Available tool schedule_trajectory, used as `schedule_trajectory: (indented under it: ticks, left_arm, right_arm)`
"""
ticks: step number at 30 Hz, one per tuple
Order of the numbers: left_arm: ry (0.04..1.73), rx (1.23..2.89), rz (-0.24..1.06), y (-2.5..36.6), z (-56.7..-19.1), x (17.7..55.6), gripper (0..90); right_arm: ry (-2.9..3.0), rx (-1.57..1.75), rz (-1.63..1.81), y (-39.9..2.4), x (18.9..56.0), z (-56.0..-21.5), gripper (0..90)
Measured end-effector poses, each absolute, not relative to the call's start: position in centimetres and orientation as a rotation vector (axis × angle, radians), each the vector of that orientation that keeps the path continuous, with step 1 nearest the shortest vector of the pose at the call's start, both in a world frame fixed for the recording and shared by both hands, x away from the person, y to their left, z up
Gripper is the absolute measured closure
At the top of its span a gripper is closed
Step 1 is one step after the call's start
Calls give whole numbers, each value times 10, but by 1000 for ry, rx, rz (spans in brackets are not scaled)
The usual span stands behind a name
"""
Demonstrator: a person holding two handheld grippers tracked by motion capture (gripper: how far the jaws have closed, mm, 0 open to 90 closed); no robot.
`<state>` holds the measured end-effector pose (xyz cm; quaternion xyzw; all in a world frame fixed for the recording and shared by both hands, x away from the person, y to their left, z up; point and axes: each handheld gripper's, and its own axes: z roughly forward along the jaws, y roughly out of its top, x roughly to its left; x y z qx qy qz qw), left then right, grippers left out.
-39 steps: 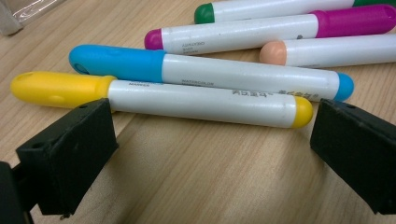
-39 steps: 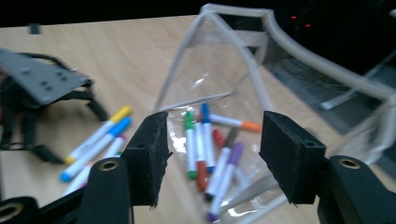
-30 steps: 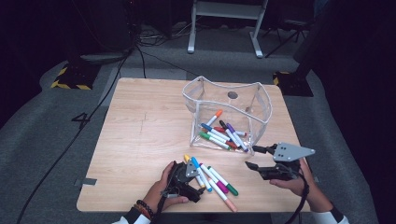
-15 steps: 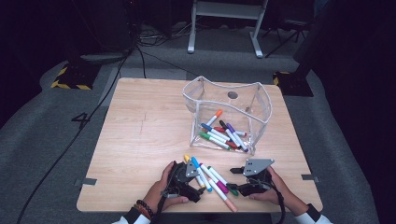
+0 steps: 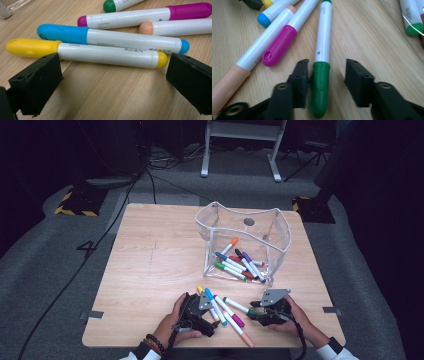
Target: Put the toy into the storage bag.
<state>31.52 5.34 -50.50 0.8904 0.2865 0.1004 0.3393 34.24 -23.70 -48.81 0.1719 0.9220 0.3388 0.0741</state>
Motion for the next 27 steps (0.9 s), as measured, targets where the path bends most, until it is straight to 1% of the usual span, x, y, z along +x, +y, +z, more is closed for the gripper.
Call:
schedule_trajectory:
  ticks: [3, 4, 10, 16, 20, 27]
  left_arm:
    - [746, 2318, 261, 53, -505, 315, 5]
    - [746, 2318, 261, 53, -505, 315, 5]
    - [746, 2318, 261, 53, -505, 315, 5]
    - [746, 2318, 261, 53, -505, 315, 5]
    - [746, 2318, 261, 53, -505, 315, 5]
    - [746, 2318, 261, 53, -505, 315, 5]
  right_arm:
    - [2768, 520, 1009, -245, 348, -487, 738]
    - [2760, 533, 1015, -247, 350, -487, 749]
    - [2764, 546, 998, -253, 355, -485, 754]
    - [2726, 504, 1050, -257, 352, -468, 754]
    - [2674, 464, 1092, -261, 347, -449, 753]
    - [2568, 409, 1180, -273, 344, -399, 753]
